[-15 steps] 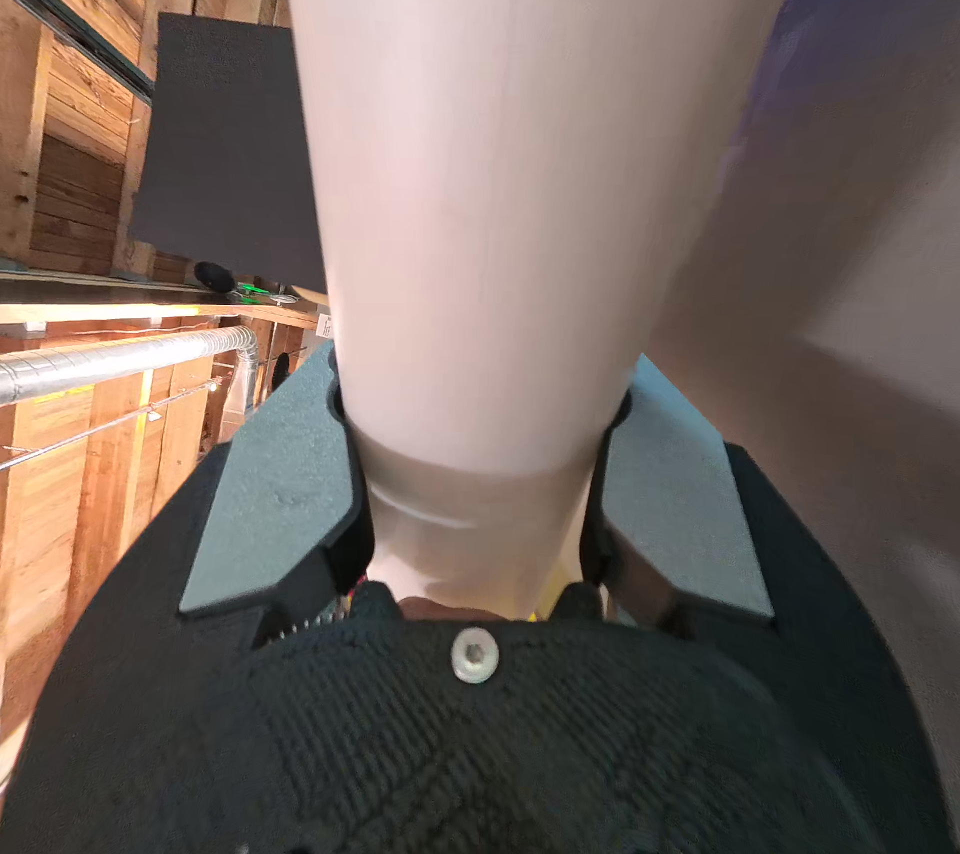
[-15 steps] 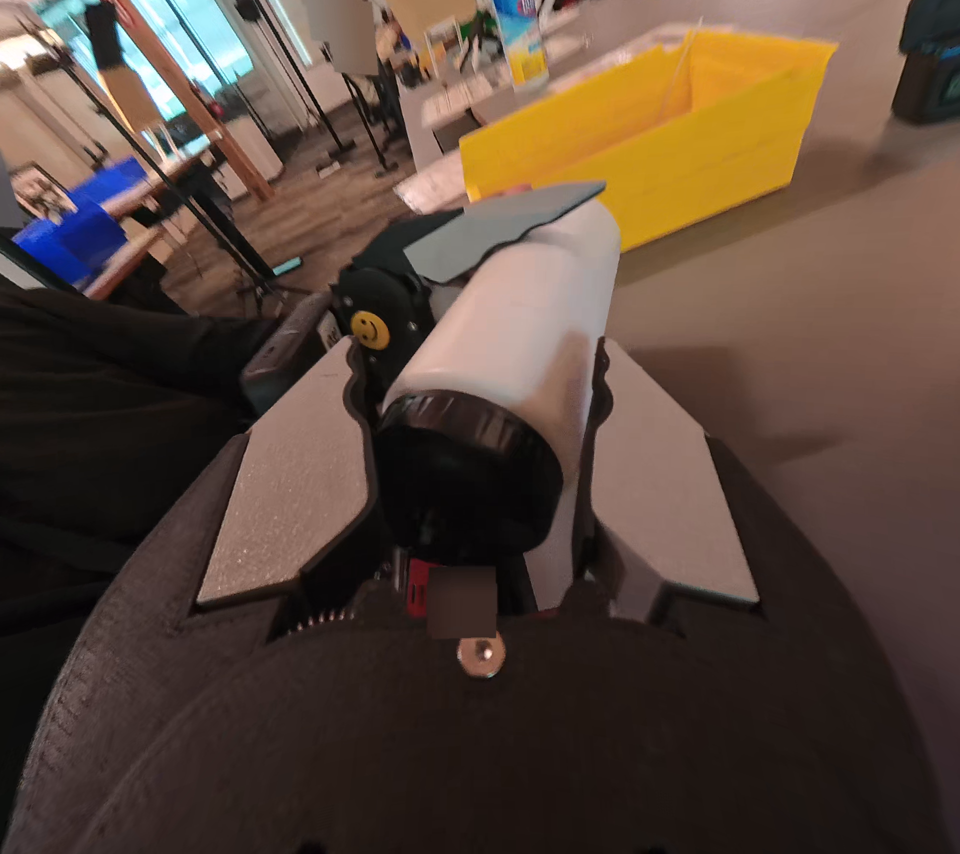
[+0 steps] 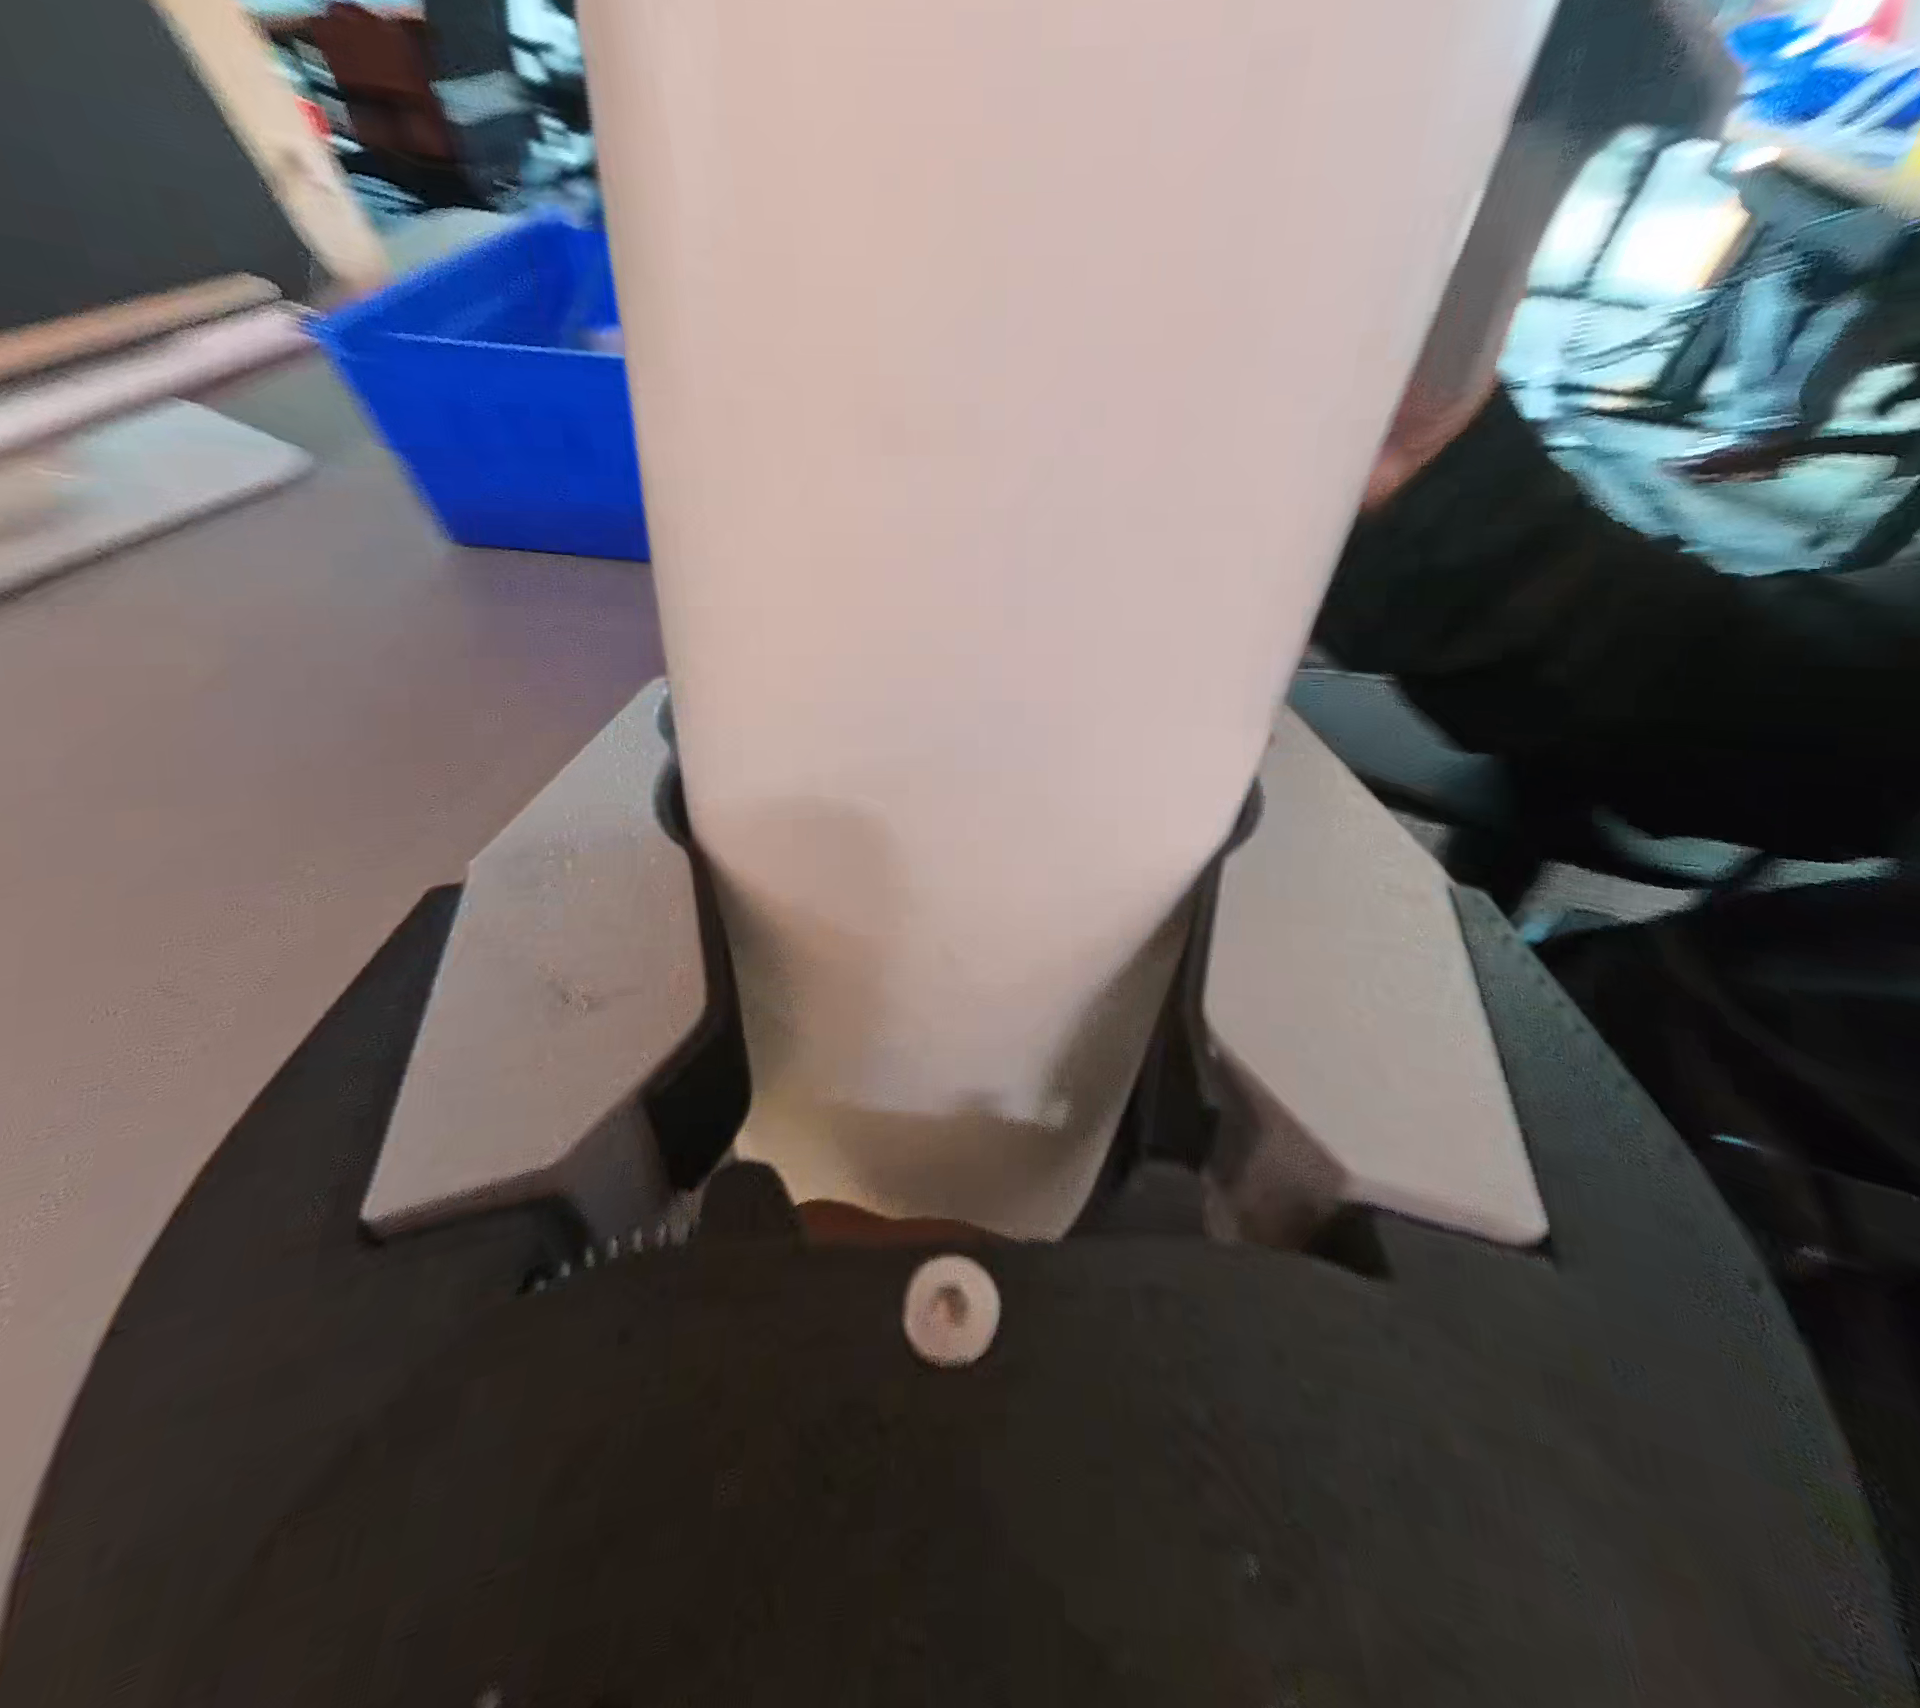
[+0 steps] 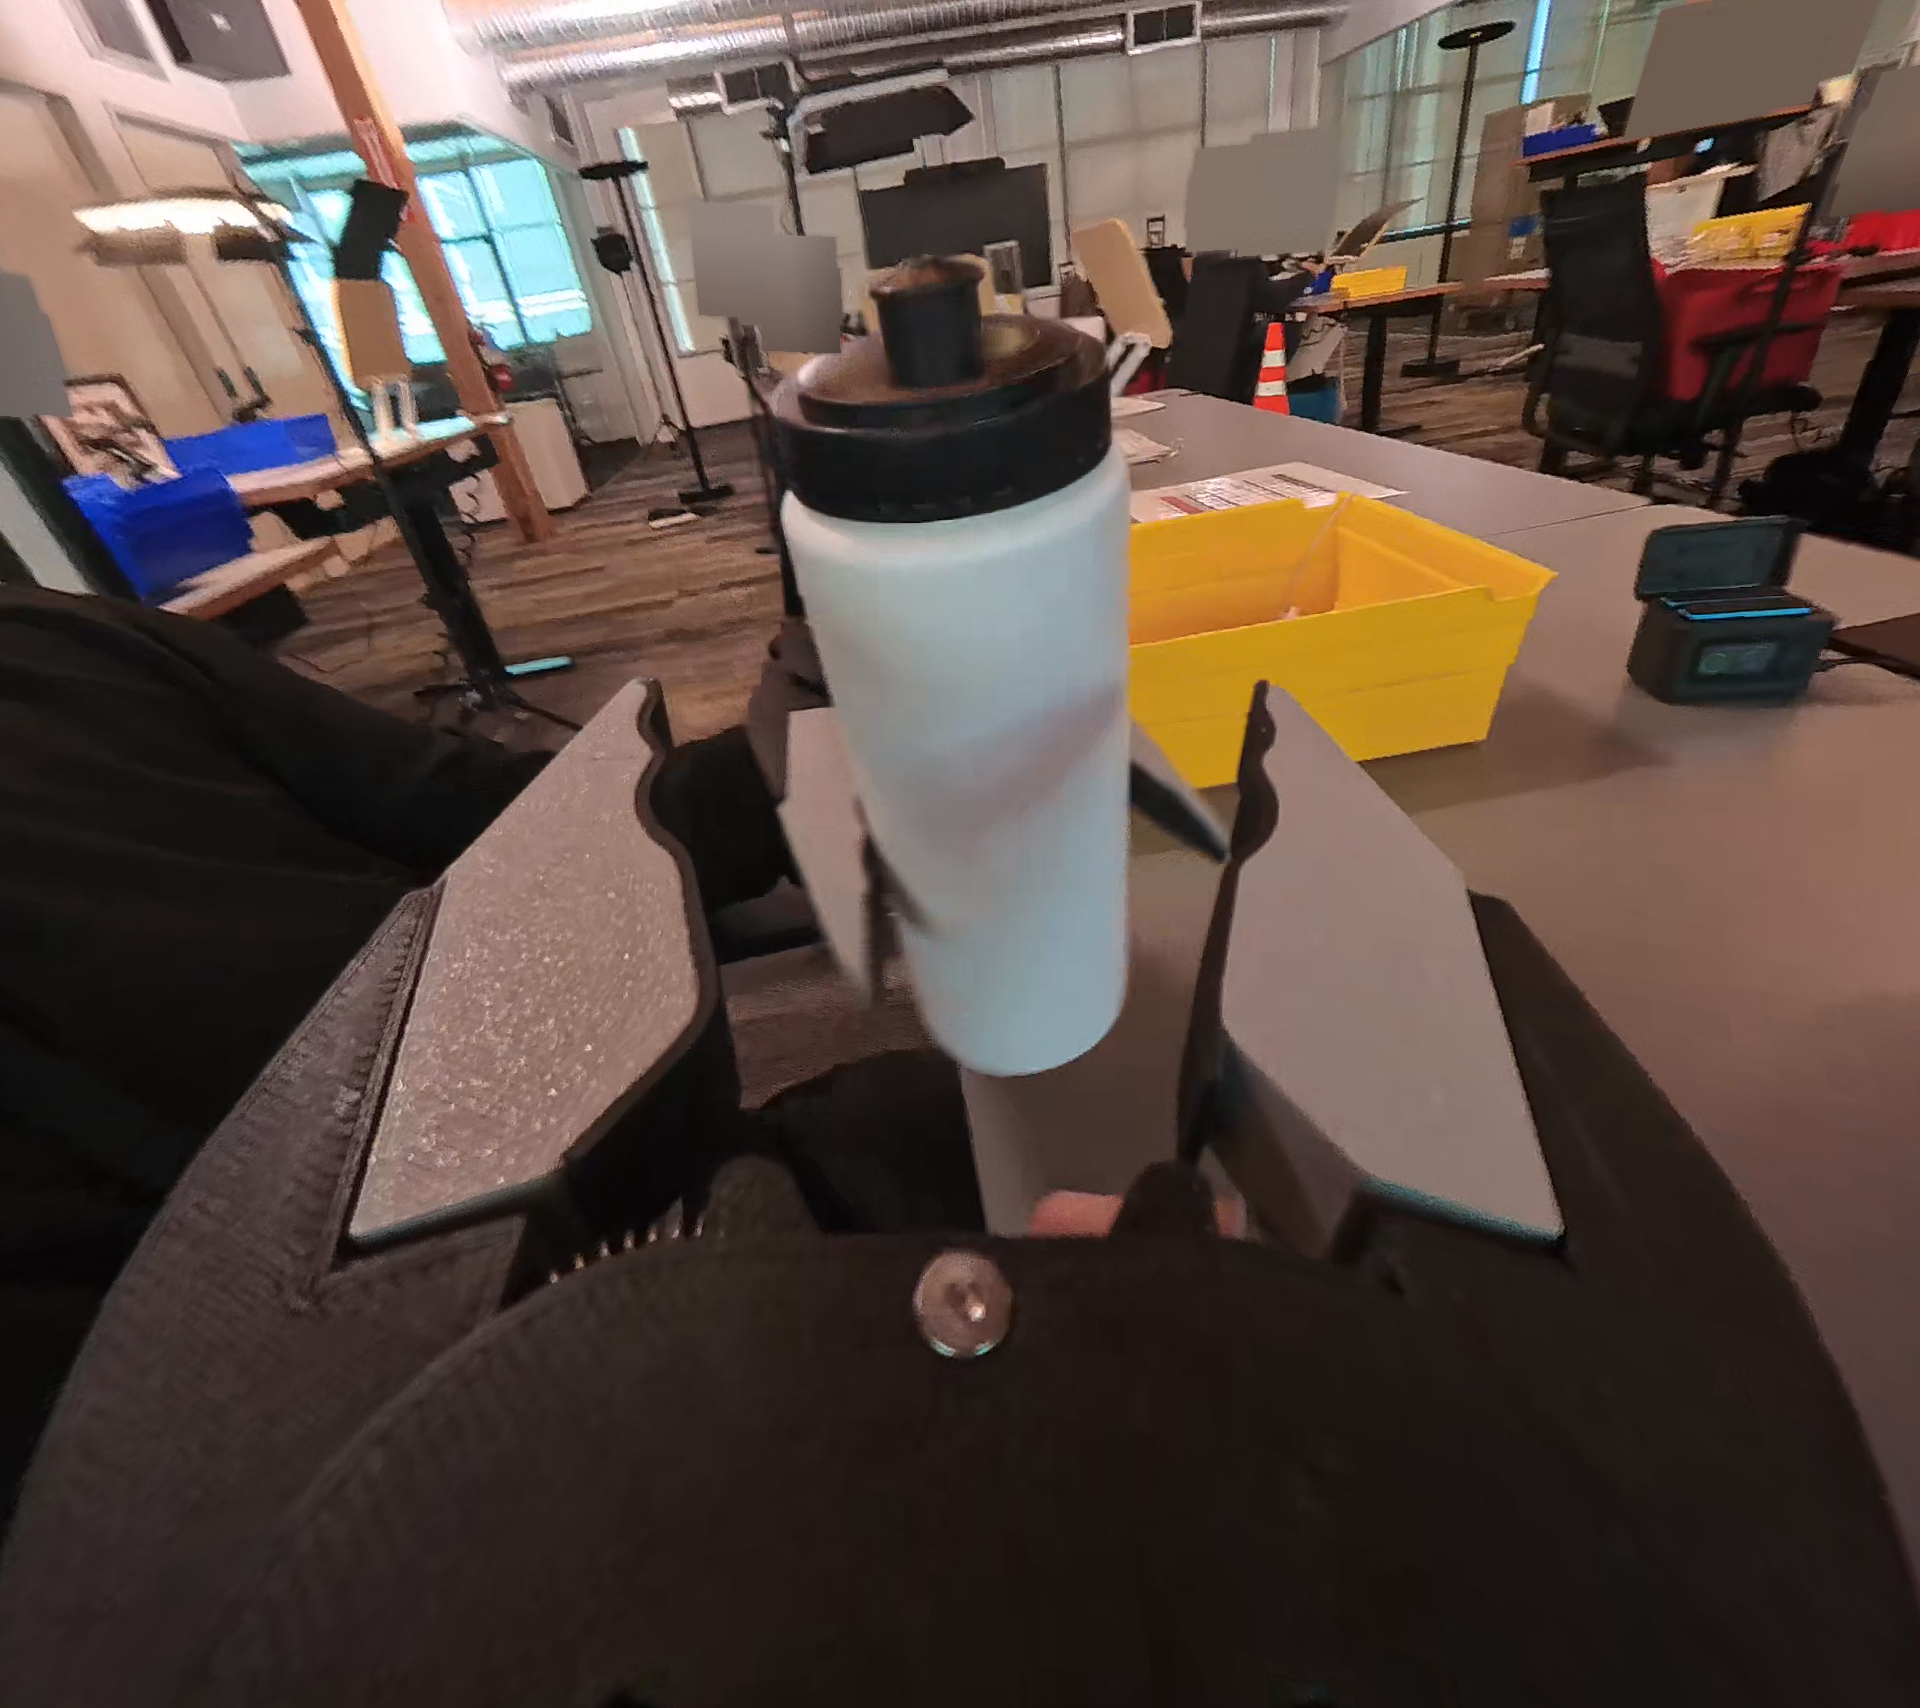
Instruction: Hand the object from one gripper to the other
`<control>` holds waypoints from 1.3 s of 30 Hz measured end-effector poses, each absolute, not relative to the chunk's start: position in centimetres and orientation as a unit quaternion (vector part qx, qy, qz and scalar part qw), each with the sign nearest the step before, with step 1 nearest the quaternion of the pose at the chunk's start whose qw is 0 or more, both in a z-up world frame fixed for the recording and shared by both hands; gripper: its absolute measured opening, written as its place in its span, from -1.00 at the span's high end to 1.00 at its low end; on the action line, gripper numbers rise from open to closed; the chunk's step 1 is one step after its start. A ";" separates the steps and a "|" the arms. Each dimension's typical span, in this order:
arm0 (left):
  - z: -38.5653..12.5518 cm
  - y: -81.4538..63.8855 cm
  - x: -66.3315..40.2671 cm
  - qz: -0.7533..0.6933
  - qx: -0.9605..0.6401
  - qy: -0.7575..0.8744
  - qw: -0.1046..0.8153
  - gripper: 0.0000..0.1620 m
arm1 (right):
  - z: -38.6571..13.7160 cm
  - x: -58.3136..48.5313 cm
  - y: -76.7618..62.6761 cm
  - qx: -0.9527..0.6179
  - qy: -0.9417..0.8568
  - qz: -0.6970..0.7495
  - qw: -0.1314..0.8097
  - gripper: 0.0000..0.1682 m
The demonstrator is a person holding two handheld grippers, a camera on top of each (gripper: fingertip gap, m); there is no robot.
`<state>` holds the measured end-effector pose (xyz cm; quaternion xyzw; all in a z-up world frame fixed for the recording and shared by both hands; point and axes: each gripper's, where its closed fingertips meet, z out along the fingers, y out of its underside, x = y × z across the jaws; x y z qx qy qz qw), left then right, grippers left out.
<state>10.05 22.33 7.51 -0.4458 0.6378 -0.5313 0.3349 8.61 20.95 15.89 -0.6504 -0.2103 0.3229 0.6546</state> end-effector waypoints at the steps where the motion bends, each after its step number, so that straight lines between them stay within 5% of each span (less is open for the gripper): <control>1: 7.3 21.5 10.0 -0.545 -0.443 0.639 0.314 -0.25 | 15.6 8.3 21.4 -0.654 -0.213 0.305 0.659 -0.27; 7: 5.0 18.0 10.3 -0.509 -0.425 0.688 0.294 -0.26 | 12.6 5.0 22.7 -0.686 -0.237 0.307 0.616 -0.45; 9: 4.2 17.5 10.3 -0.507 -0.431 0.693 0.277 -0.25 | 12.2 3.5 22.4 -0.678 -0.251 0.342 0.600 -0.23; 15: 3.7 17.5 10.4 -0.506 -0.445 0.690 0.265 -0.22 | 11.3 3.6 22.6 -0.694 -0.292 0.253 0.608 -0.17; 23: 7.2 20.5 8.9 -0.556 -0.459 0.644 0.256 -0.14 | 15.2 10.8 23.1 -0.659 -0.273 -0.109 0.693 -0.17; 27: 9.2 20.4 8.4 -0.583 -0.448 0.621 0.271 -0.19 | 16.3 14.1 22.6 -0.587 -0.297 -0.365 0.659 -0.17; 31: 9.5 19.0 8.2 -0.620 -0.453 0.607 0.208 -0.20 | 15.0 14.0 22.8 -0.532 -0.349 -0.459 0.620 -0.17; 35: 9.1 21.4 10.1 -0.535 -0.474 0.598 0.362 -0.44 | 13.5 15.1 24.1 -0.522 -0.360 -0.538 0.556 -0.17; 39: 9.8 20.2 10.5 -0.499 -0.451 0.600 0.433 -0.46 | 12.3 13.5 25.0 -0.513 -0.384 -0.546 0.540 -0.16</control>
